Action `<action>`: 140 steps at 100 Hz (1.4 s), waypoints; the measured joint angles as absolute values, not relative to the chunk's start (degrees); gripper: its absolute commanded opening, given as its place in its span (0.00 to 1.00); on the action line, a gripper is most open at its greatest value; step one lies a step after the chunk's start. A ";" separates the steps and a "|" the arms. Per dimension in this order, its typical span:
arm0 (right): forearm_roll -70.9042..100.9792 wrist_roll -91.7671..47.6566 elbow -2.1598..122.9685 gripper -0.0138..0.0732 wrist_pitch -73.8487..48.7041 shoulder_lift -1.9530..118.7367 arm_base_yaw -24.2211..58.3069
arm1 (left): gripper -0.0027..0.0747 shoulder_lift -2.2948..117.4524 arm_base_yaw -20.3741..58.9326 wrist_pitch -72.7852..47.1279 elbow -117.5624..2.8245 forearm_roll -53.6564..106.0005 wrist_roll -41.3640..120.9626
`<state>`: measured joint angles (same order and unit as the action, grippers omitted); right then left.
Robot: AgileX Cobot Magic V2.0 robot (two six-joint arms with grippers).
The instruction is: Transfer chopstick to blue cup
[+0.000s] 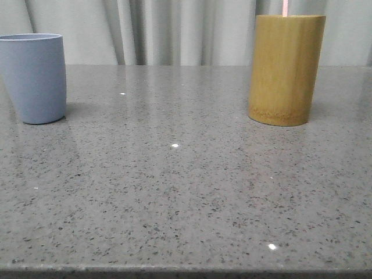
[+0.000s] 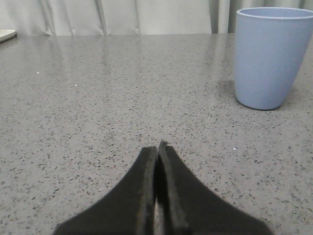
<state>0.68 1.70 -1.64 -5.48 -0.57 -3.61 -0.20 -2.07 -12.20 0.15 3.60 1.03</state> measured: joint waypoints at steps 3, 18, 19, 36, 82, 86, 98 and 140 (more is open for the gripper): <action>0.68 1.70 -1.64 0.08 -5.48 -0.57 -3.61 | 0.01 -0.20 -2.07 -12.20 0.15 3.60 1.03; 0.68 1.70 -1.64 0.08 -5.48 -0.57 -3.61 | 0.01 -0.20 -2.07 -12.20 0.15 3.60 1.03; 0.68 1.70 -1.64 0.08 -5.48 -0.57 -3.61 | 0.01 -0.20 -2.07 -12.20 0.15 3.60 1.03; 0.68 1.70 -1.64 0.08 -5.48 -0.57 -3.61 | 0.01 -0.20 -2.07 -11.86 0.15 4.21 1.03; 0.68 1.70 -1.64 0.08 -5.23 -0.57 -3.61 | 0.01 -0.20 -2.07 -8.00 0.15 4.48 1.03; 0.68 1.70 -1.64 0.08 -4.99 -0.57 -3.61 | 0.01 -0.20 -2.07 -7.86 0.15 4.48 1.03; 0.68 1.70 -1.64 0.08 -4.06 -0.57 -3.61 | 0.01 -0.20 -2.07 -6.78 0.15 4.60 1.03; 6.97 2.67 10.77 0.09 -21.14 0.22 -3.61 | 0.01 1.75 -2.07 -21.76 -14.73 9.25 1.03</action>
<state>6.97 2.67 10.77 -21.14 0.22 -3.61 1.75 -2.07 -21.76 -14.73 9.25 1.03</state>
